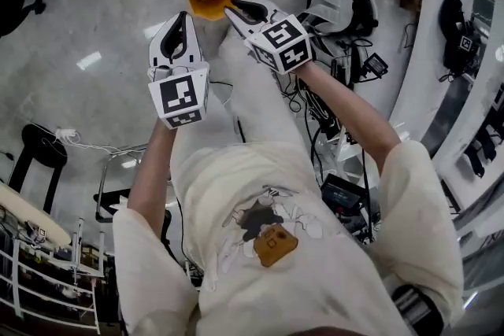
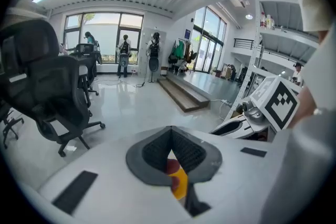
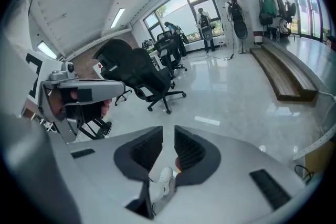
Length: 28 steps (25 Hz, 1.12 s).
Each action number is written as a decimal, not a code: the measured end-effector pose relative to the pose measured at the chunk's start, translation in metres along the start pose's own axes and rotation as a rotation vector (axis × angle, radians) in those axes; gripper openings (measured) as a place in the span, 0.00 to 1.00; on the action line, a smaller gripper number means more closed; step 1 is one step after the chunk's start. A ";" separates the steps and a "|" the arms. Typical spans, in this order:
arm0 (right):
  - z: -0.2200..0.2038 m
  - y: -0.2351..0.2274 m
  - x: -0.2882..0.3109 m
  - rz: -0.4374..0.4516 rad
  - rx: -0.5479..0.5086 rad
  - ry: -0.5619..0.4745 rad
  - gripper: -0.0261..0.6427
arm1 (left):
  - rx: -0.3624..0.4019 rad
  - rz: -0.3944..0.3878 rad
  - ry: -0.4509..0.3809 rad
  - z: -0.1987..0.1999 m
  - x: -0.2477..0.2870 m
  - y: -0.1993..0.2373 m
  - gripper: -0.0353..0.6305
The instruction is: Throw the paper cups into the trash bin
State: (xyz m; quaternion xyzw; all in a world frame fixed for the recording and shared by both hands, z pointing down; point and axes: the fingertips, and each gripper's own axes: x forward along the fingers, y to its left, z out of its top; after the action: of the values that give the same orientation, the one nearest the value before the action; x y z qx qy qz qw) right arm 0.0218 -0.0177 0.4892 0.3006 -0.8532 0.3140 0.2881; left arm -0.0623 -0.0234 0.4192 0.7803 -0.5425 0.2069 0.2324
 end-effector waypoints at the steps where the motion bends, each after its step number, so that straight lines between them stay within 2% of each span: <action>1: 0.010 0.006 -0.012 0.001 -0.005 -0.011 0.14 | -0.004 -0.007 -0.013 0.012 -0.012 -0.004 0.06; 8: 0.079 0.044 -0.092 0.008 -0.024 -0.131 0.11 | 0.001 -0.046 -0.103 0.088 -0.085 -0.031 0.06; 17: 0.151 0.094 -0.183 -0.011 -0.100 -0.271 0.09 | -0.008 -0.121 -0.176 0.165 -0.146 -0.056 0.06; 20: 0.167 0.110 -0.209 0.003 -0.103 -0.298 0.08 | -0.009 -0.161 -0.161 0.182 -0.158 -0.067 0.06; 24: 0.183 0.121 -0.229 0.031 -0.032 -0.334 0.08 | 0.013 -0.188 -0.221 0.213 -0.176 -0.070 0.06; 28: 0.196 0.127 -0.237 0.033 -0.058 -0.375 0.06 | 0.026 -0.190 -0.286 0.239 -0.199 -0.077 0.06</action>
State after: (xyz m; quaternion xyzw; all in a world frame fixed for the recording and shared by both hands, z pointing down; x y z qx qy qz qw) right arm 0.0295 0.0006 0.1567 0.3317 -0.9054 0.2326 0.1274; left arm -0.0375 0.0085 0.1016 0.8525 -0.4911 0.0780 0.1613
